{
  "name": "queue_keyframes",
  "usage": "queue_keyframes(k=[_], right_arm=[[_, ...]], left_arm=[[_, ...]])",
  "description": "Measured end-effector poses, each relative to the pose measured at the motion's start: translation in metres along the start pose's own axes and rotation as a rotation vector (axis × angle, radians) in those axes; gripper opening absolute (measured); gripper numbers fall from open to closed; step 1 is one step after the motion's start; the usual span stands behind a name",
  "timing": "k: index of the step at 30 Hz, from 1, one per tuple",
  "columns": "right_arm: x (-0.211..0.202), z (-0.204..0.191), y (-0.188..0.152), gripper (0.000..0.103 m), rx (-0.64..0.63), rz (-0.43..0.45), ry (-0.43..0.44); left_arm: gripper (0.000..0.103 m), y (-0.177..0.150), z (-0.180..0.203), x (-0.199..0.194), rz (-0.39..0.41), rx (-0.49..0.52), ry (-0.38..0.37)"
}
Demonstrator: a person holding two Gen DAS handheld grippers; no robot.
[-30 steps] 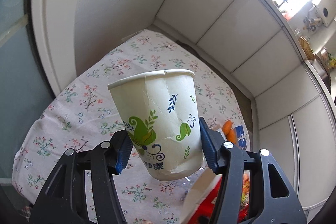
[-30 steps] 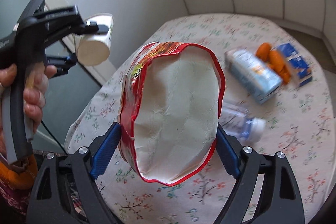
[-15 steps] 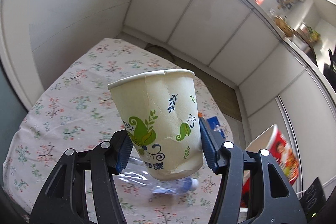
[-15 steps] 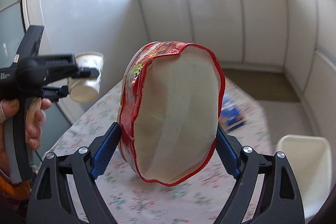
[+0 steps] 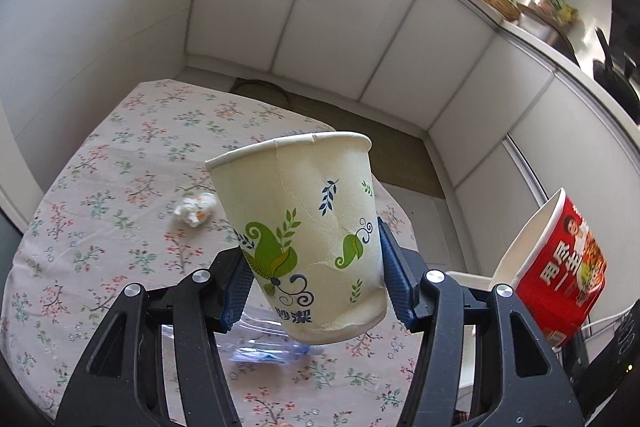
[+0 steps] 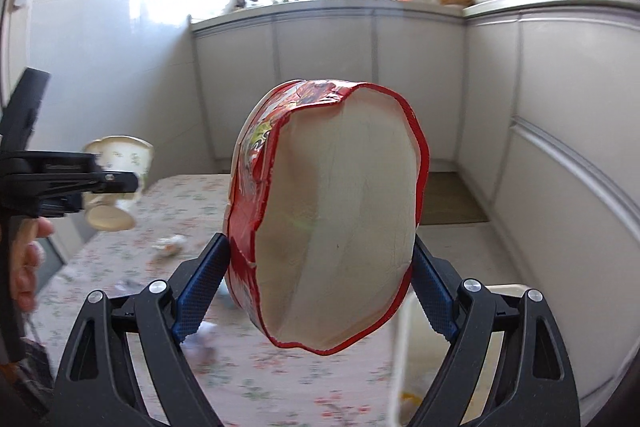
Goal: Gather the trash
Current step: 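Carry the red noodle cup to the bin with the right gripper while the left gripper holds the paper cup, then open the left gripper over the bin to drop the white paper cup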
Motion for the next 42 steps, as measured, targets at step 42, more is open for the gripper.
queue_keyframes(k=[42], right_arm=[[-0.061, 0.258, -0.048, 0.096, 0.299, -0.185, -0.663]], left_arm=[[0.056, -0.114, 0.255, 0.086, -0.264, 0.3, -0.295]])
Point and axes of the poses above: each gripper's, at about its wrist camera, not at the fingertips, and x roughly the way its jaws point, z to its right, y to its top, the point moved 4 cm from there along x, roughly the way its jaws point, and after that the axes turned 4 degrees about z, right-handed, at the moved point
